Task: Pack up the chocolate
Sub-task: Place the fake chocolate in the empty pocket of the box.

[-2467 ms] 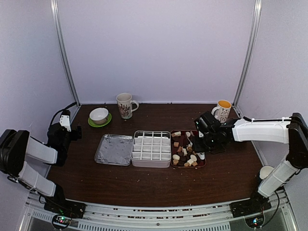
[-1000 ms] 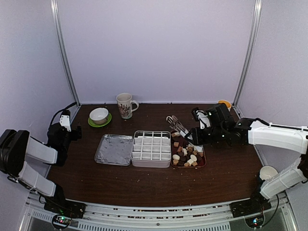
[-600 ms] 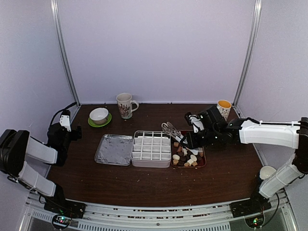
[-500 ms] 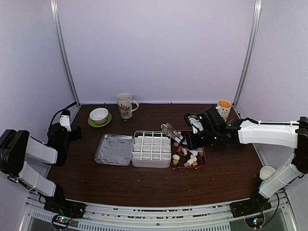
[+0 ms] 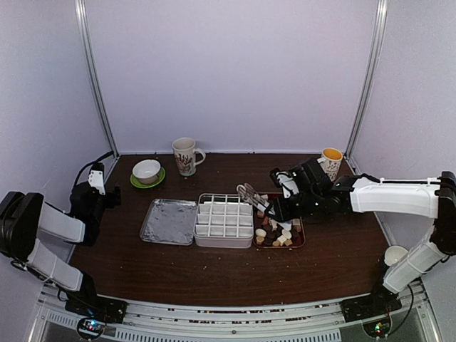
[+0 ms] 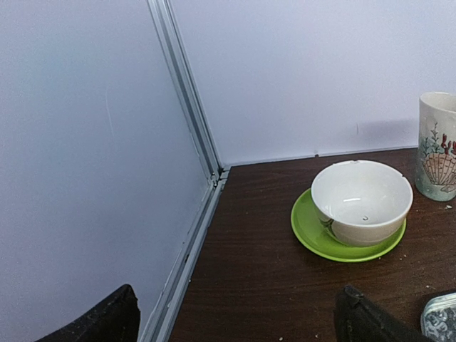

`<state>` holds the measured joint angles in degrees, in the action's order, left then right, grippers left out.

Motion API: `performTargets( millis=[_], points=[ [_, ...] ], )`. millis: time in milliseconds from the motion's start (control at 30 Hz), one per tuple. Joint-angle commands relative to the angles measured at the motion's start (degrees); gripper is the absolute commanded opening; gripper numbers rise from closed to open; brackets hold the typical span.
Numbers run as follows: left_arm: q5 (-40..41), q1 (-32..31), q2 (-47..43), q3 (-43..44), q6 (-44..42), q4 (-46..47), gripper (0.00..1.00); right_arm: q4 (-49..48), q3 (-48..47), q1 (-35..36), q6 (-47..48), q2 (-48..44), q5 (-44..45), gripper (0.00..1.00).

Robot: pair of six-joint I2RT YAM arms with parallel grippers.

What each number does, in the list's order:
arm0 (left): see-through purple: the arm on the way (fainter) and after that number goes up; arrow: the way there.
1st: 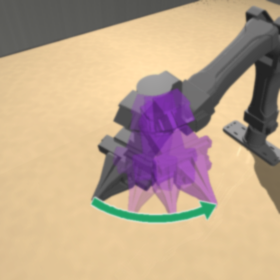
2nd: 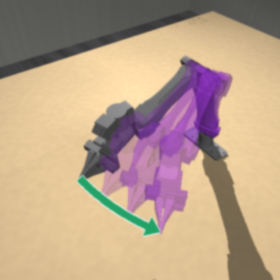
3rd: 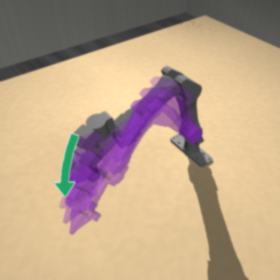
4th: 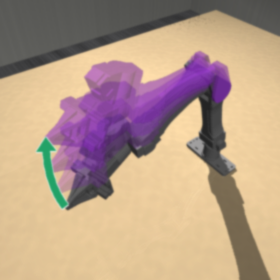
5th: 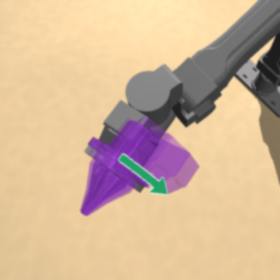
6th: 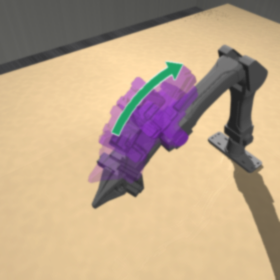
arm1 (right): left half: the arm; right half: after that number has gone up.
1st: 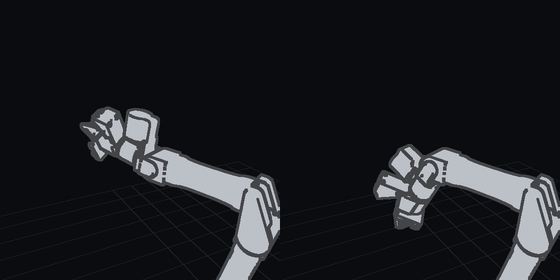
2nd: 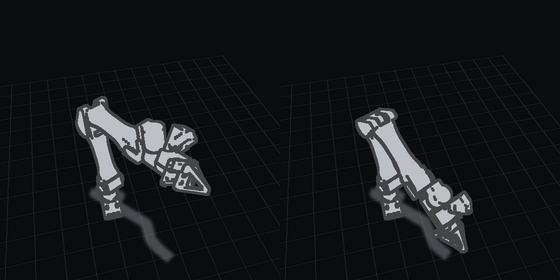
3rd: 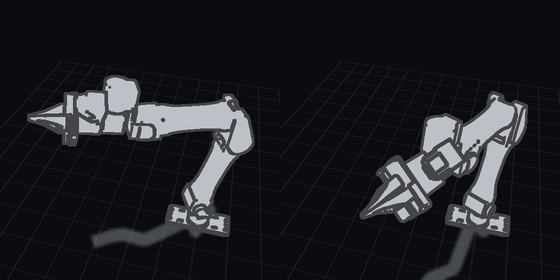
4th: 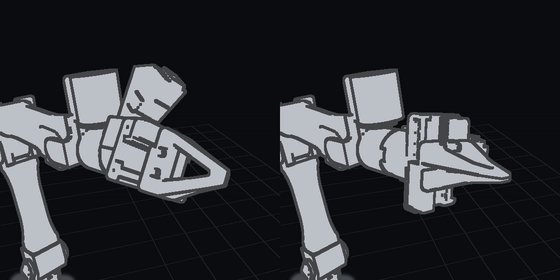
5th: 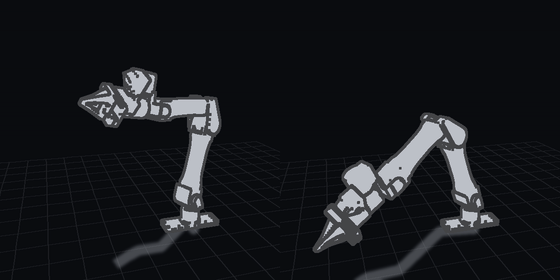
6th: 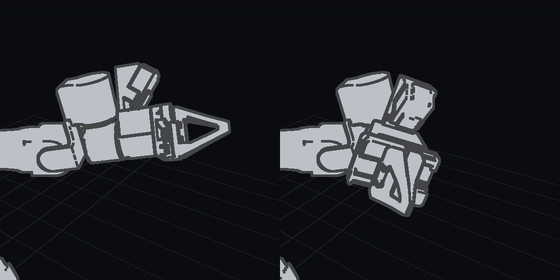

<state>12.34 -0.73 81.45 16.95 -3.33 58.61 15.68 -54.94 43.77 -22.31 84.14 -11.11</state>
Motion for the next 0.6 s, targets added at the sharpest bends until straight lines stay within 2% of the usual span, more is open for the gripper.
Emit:
performTargets(
  millis=[0,567],
  points=[
    [-0.7,0.5,0.3,0.9,0.5,1.9,0.98,-1.2,-1.8,0.5,0.8,0.5,0.7,0.2],
    [-0.6,0.4,0.4,0.9,0.5,1.9,0.98,-0.6,-2.9,0.6,0.8,2.5,2.7,0.23]
  ],
)
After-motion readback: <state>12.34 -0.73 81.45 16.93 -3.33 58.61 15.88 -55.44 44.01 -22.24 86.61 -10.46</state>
